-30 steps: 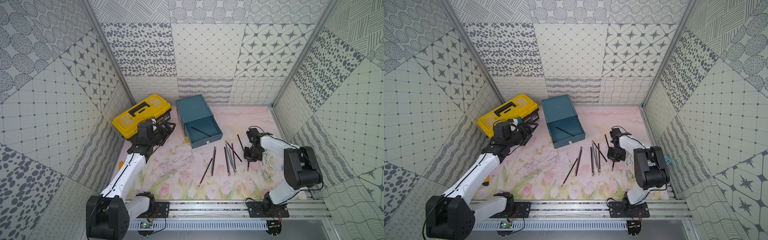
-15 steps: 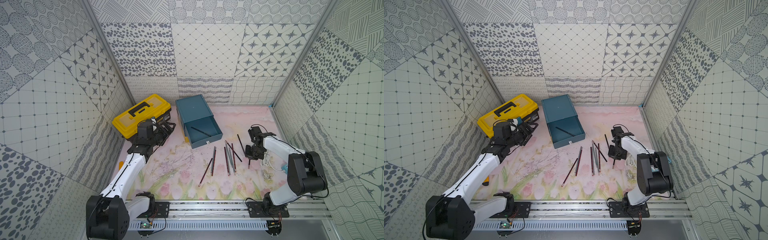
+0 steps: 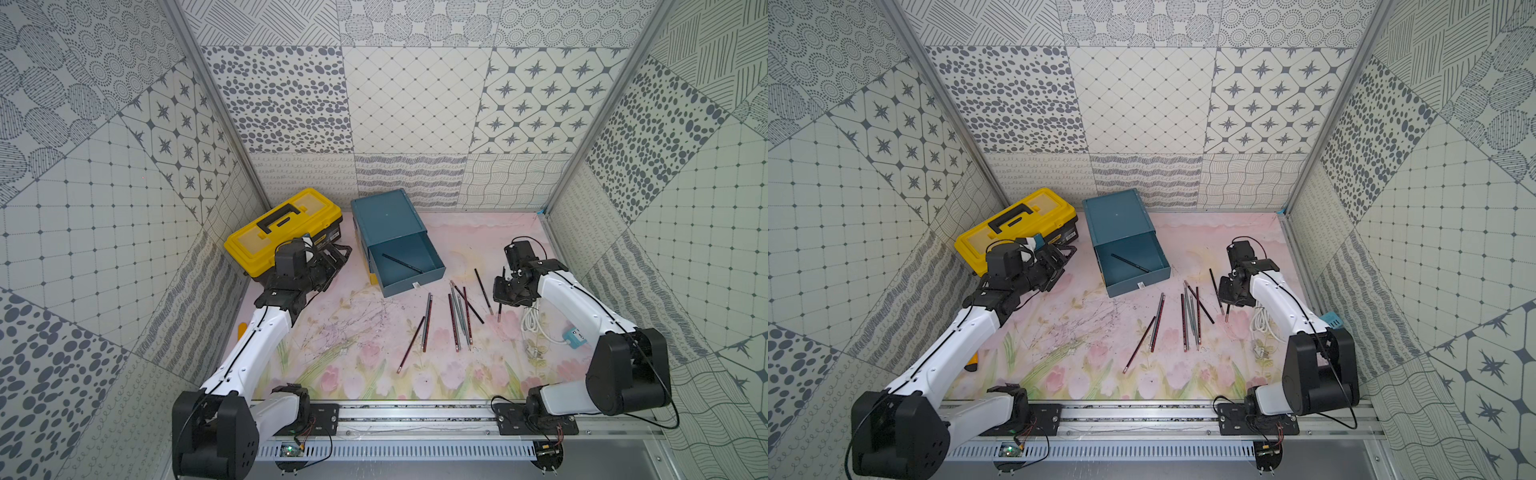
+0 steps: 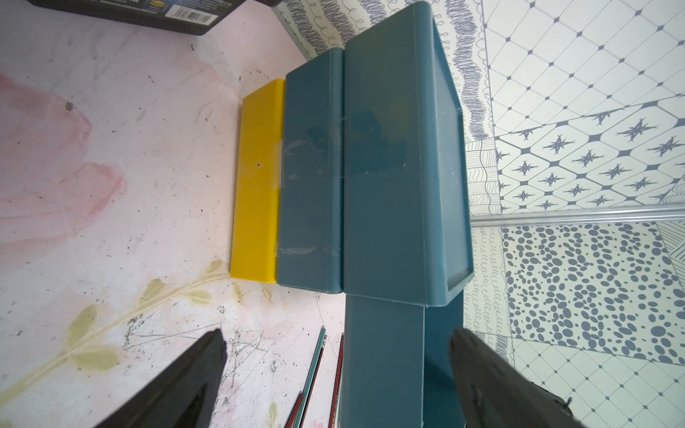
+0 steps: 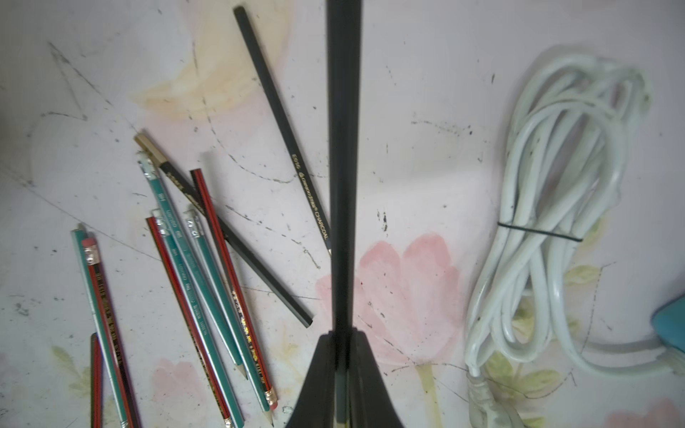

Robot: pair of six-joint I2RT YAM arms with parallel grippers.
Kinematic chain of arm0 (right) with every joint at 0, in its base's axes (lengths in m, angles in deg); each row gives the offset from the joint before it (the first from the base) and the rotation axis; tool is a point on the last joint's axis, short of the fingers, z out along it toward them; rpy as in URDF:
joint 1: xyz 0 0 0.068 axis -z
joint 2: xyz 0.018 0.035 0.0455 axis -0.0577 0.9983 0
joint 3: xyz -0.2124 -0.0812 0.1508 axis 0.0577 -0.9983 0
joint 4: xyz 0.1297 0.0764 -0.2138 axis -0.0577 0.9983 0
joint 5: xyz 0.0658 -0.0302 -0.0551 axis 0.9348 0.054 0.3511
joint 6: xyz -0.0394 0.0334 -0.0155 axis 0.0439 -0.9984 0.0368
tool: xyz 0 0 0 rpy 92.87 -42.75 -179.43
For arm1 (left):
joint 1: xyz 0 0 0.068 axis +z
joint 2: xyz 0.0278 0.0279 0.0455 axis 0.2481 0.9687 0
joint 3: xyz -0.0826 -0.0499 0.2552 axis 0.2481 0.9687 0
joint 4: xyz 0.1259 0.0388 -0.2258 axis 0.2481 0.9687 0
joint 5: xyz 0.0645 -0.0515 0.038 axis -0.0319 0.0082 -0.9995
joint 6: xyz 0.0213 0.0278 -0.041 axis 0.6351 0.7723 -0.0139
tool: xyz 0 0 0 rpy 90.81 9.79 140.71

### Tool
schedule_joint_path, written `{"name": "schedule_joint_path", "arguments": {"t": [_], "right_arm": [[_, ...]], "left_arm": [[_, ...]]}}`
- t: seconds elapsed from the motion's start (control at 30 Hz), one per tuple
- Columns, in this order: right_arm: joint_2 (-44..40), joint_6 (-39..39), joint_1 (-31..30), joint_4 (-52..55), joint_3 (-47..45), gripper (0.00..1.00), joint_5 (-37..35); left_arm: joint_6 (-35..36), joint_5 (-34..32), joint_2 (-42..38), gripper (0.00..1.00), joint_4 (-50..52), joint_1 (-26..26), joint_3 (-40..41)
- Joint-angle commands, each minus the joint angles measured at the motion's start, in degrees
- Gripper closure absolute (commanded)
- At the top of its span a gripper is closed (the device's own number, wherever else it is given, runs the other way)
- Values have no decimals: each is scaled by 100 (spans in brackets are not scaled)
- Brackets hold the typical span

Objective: Please place the pencils in the drawer according to their color
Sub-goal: Pick up the pencil from the center of the board.

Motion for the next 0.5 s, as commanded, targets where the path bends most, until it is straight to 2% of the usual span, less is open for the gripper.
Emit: {"name": "schedule_joint_path", "arguments": {"t": [0.0,0.23,0.47], "right_arm": [[-358,182,-82,-46,377,100,74],[-537,690,-491,3,1321,100,81],[-67,1285,-1291,239,2751,100,-345]], "left_arm": [[27,161,-6,1,-339,37,16],[61,152,-77,1,-383,40,27],[144,144,-133,1,-327,45,16]]}}
